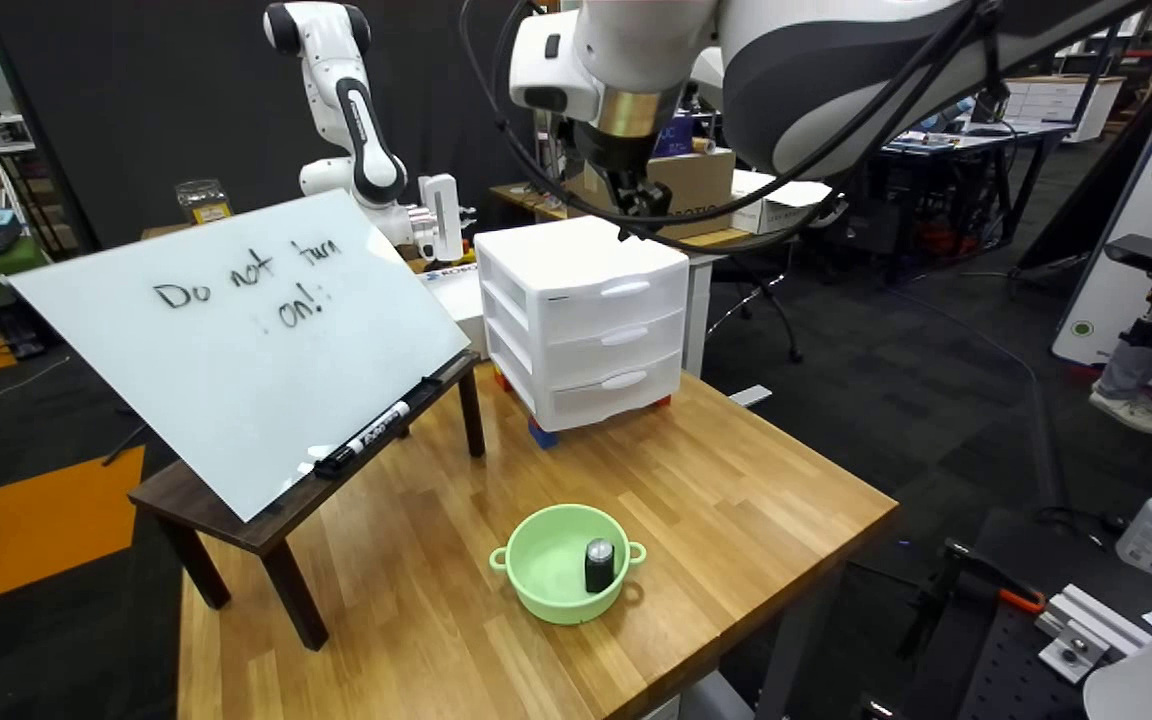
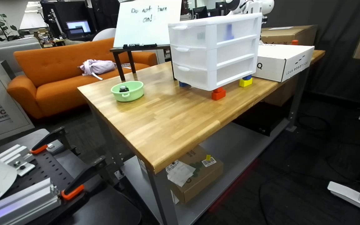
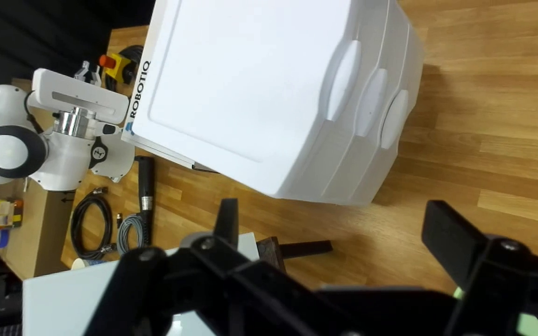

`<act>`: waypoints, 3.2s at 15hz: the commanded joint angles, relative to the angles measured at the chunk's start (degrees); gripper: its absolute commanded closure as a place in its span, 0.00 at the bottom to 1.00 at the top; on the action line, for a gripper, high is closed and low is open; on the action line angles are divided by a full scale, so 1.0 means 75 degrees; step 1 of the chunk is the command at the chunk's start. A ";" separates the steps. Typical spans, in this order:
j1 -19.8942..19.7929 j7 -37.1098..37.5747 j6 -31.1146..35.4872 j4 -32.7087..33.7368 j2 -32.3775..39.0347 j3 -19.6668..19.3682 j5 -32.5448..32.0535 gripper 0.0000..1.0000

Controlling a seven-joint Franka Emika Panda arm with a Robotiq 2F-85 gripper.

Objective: Open the top drawer of the chest of drawers on the table

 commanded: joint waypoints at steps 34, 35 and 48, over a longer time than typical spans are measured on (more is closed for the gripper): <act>-0.1258 0.0003 0.3267 -0.0290 0.1356 -0.1125 -0.0153 0.00; -0.1308 0.0009 0.3344 -0.0311 0.1434 -0.1145 -0.0160 0.00; -0.1347 0.1391 0.3755 -0.0695 0.1302 -0.1235 -0.1460 0.00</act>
